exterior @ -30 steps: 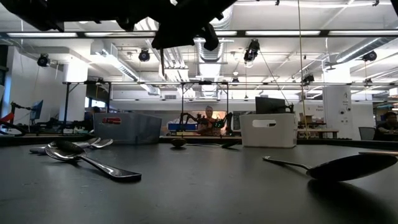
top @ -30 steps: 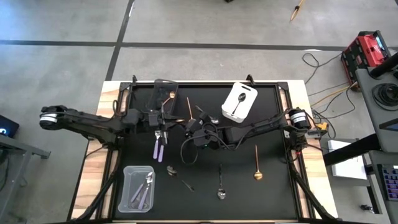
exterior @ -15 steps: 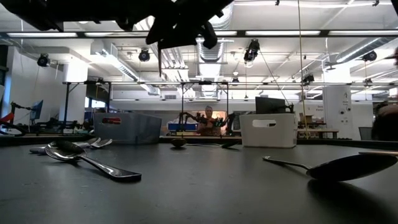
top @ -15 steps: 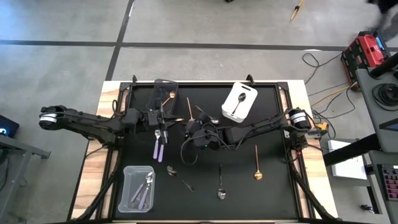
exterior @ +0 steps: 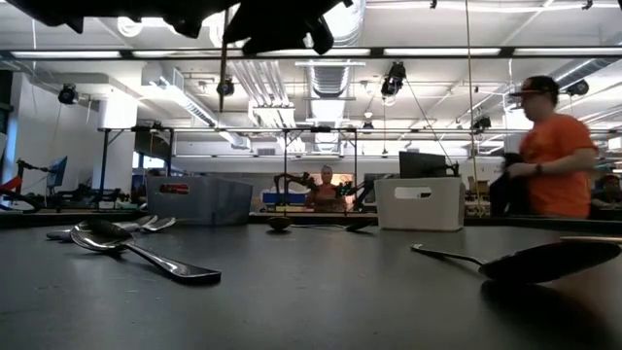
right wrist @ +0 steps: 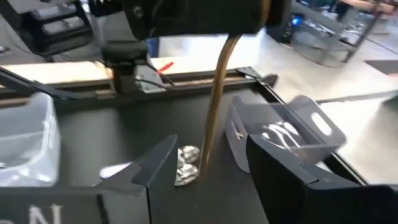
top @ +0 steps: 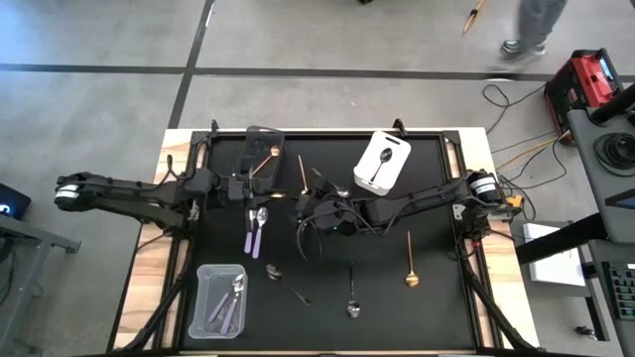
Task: Sort silverware by color (type)
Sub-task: Put the gold spoon into the black bin
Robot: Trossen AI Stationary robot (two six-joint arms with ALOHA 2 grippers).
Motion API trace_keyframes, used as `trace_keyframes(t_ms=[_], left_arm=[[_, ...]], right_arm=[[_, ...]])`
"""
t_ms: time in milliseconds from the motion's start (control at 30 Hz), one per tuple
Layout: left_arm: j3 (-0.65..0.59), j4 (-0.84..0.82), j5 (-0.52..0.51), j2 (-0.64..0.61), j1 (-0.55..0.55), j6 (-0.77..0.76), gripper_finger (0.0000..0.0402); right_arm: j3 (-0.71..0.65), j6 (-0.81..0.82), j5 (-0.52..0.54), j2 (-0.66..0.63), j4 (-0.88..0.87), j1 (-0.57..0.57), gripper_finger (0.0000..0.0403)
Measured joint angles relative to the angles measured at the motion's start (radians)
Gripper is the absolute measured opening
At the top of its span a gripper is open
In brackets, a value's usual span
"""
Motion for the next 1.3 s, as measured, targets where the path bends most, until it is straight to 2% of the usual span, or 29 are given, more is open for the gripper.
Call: trace_keyframes(t_ms=[100,233,500,833,1133,1300], left_arm=[[0.024,-0.059,0.054,-0.023,0.001,-0.014,0.0001],[0.025,-0.071,0.056,-0.029,0.000,-0.020,0.0001],[0.027,-0.058,0.056,-0.025,0.000,-0.024,0.0001],[0.025,-0.037,0.053,-0.023,-0.001,-0.042,0.0006],[0.024,-0.022,0.053,-0.028,-0.001,-0.072,0.0119],[0.024,-0.083,0.039,-0.088,-0.001,-0.027,0.0166]], right_arm=[[0.000,-0.002,-0.064,0.003,0.042,-0.015,0.0174],[0.000,-0.007,-0.160,0.007,0.107,-0.035,0.0166],[0.000,-0.027,-0.178,0.010,0.150,-0.049,0.0136],[0.000,-0.054,-0.199,0.011,0.173,-0.055,0.0021],[0.000,-0.016,-0.196,0.012,0.179,-0.056,0.0015],[0.000,0.007,-0.188,0.012,0.174,-0.060,0.0014]])
